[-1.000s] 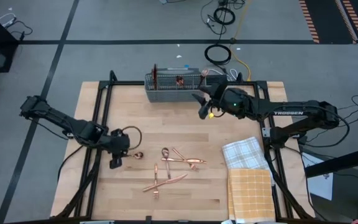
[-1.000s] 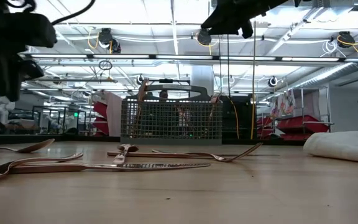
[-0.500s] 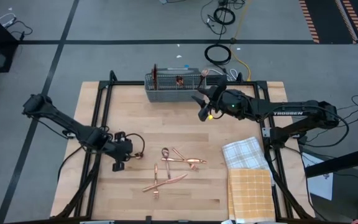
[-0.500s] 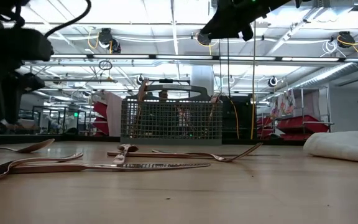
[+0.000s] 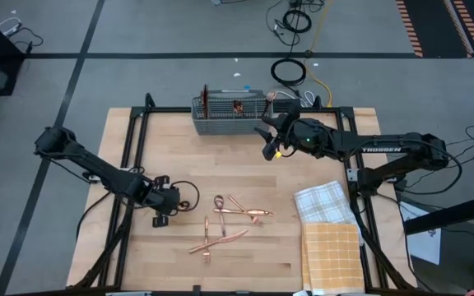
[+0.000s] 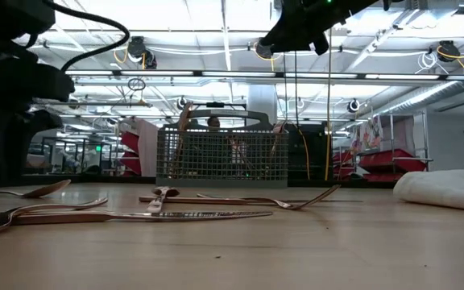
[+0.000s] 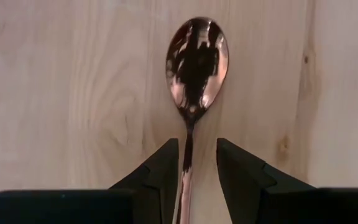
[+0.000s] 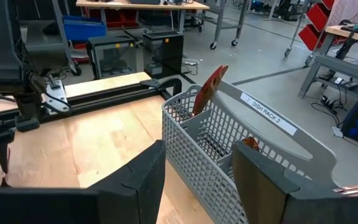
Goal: Sort silverware
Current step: Put the left bronze spoon into the gray silverware rack
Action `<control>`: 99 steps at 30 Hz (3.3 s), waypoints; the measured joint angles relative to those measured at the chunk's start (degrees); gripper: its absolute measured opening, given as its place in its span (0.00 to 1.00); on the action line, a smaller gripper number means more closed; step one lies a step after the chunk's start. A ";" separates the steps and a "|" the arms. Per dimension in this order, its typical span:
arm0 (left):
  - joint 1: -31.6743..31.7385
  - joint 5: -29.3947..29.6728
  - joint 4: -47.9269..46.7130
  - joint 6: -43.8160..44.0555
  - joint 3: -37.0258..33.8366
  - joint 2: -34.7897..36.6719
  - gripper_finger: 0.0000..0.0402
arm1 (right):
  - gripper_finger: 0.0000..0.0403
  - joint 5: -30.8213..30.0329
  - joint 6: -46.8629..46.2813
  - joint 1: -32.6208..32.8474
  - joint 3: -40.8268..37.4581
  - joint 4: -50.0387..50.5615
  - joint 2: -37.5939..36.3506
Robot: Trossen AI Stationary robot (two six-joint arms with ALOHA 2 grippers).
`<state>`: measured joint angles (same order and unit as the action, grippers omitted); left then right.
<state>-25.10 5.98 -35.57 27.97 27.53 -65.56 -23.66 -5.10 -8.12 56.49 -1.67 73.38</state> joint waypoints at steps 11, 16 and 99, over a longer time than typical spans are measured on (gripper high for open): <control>0.00 0.30 3.50 3.88 0.61 -10.82 0.28 | 0.43 0.00 -1.20 0.00 0.00 0.23 0.00; 0.03 0.86 3.34 6.05 0.52 -10.92 0.08 | 0.43 0.00 -2.69 0.11 0.00 0.26 0.00; 29.42 0.52 38.41 -2.85 11.64 -30.73 0.02 | 0.64 -1.73 -7.74 -2.03 0.02 24.74 -10.69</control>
<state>4.32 6.49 2.84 25.11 39.17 -96.29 -25.39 -12.84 -10.15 56.51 23.07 62.70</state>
